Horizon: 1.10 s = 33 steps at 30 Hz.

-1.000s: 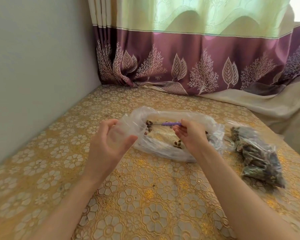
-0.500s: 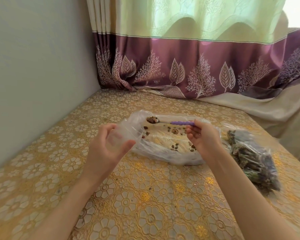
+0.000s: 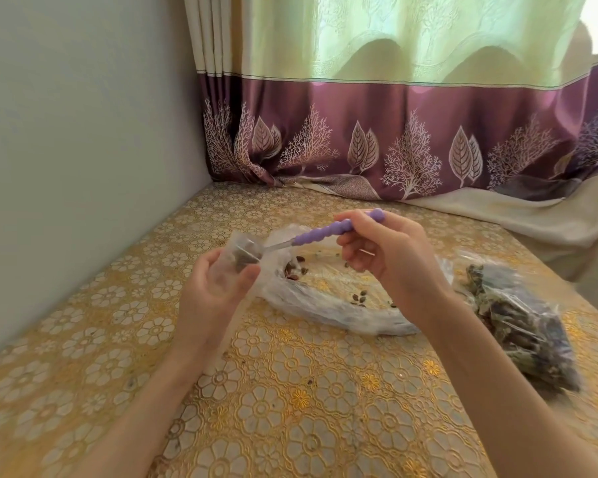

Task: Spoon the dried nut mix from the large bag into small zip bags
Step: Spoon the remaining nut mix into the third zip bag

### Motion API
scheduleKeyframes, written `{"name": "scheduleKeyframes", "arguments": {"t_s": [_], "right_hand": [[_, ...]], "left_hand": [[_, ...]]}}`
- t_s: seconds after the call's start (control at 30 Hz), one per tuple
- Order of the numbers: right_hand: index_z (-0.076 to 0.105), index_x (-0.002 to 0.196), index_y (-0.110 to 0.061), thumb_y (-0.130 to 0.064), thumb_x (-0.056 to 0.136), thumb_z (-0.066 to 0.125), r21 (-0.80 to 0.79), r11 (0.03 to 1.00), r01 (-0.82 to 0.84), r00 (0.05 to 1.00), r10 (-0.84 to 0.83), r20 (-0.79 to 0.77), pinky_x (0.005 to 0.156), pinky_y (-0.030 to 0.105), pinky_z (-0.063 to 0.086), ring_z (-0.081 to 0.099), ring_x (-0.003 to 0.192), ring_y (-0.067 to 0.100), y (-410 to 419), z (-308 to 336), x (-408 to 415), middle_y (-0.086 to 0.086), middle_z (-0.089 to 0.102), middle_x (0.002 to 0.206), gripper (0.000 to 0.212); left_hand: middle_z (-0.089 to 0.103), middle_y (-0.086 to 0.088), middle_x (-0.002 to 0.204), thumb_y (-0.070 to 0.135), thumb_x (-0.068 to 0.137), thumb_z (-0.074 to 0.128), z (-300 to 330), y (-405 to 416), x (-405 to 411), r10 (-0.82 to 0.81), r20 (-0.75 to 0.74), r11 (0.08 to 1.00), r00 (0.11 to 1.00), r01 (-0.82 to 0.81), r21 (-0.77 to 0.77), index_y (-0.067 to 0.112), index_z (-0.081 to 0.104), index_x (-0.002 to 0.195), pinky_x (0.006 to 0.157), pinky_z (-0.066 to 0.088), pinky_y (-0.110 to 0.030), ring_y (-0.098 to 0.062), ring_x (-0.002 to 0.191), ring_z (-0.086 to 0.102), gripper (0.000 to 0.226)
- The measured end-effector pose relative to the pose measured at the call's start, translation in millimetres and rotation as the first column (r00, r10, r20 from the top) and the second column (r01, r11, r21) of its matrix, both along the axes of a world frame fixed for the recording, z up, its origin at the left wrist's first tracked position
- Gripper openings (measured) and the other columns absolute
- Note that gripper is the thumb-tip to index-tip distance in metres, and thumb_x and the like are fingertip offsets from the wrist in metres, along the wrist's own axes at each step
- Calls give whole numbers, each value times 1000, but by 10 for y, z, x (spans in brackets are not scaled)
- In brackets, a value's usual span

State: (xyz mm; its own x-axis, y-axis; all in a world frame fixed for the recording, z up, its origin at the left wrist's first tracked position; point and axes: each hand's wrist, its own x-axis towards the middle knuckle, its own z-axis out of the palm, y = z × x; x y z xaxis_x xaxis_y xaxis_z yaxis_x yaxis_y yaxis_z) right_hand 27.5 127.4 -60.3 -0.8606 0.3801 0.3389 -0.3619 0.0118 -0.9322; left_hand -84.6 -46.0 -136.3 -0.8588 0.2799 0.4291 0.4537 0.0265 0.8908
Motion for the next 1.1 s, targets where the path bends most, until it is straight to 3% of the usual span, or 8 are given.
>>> {"name": "scheduleKeyframes", "arguments": {"t_s": [0.2,0.37,0.47,0.53,0.67,0.77,0.9,1.1], "right_hand": [[65,97,-3,-6,96,48,64,997,-37,999,37,-4,52,20,42,54,62,10,-2,-40,-26,-1,63,70,17],[63,87,-4,-10,96,48,-130,987,97,993,-104,-47,53,22,37,48,59,10,100,-70,-49,1,61,68,18],[59,83,-5,-12,97,47,-191,945,266,958,-280,-54,50,20,34,44,54,7,262,-69,-27,3,64,67,19],[57,77,-7,-11,96,47,-126,906,405,911,-412,-34,45,17,32,40,49,6,376,-105,-7,7,63,66,22],[59,65,-6,-7,89,50,162,781,603,793,-609,-15,44,16,33,38,49,13,515,-254,6,-10,56,43,26],[61,65,2,-7,85,51,247,763,597,781,-623,37,46,25,32,38,56,20,552,-349,-22,-11,55,40,24],[63,49,-16,-6,86,49,200,826,528,817,-558,146,44,23,29,34,54,18,535,-390,-62,-10,55,40,40],[60,68,-6,-5,89,49,53,900,434,875,-434,212,39,15,33,40,44,7,449,-474,-128,2,68,55,24]], "left_hand": [[67,10,96,59,65,67,9,17,2,-33,45,996,998,29,80,28,52,111,51,47,-11,4,71,64,57],[65,10,103,86,47,57,6,-18,-8,30,16,999,999,-30,33,21,52,120,54,49,-18,-4,81,65,98],[66,10,98,88,44,57,11,-27,-2,14,23,999,1000,-15,49,21,53,118,49,49,-17,-3,73,66,99],[66,9,97,88,44,58,15,-21,2,8,27,999,1000,-9,50,23,53,117,47,49,-17,-3,71,66,97],[66,10,97,88,44,57,20,-20,4,14,23,999,1000,-15,43,25,52,115,48,49,-16,-3,72,66,95],[66,6,100,83,48,59,12,-23,-2,16,13,1000,1000,-16,24,22,52,118,46,47,-17,-11,75,66,93],[65,6,103,77,53,60,9,-24,-7,25,12,999,1000,-26,31,25,52,119,48,49,-17,-14,82,66,84],[66,7,100,80,52,60,9,-23,-5,21,23,999,1000,-22,43,27,52,116,46,48,-17,-15,78,67,83]]}}
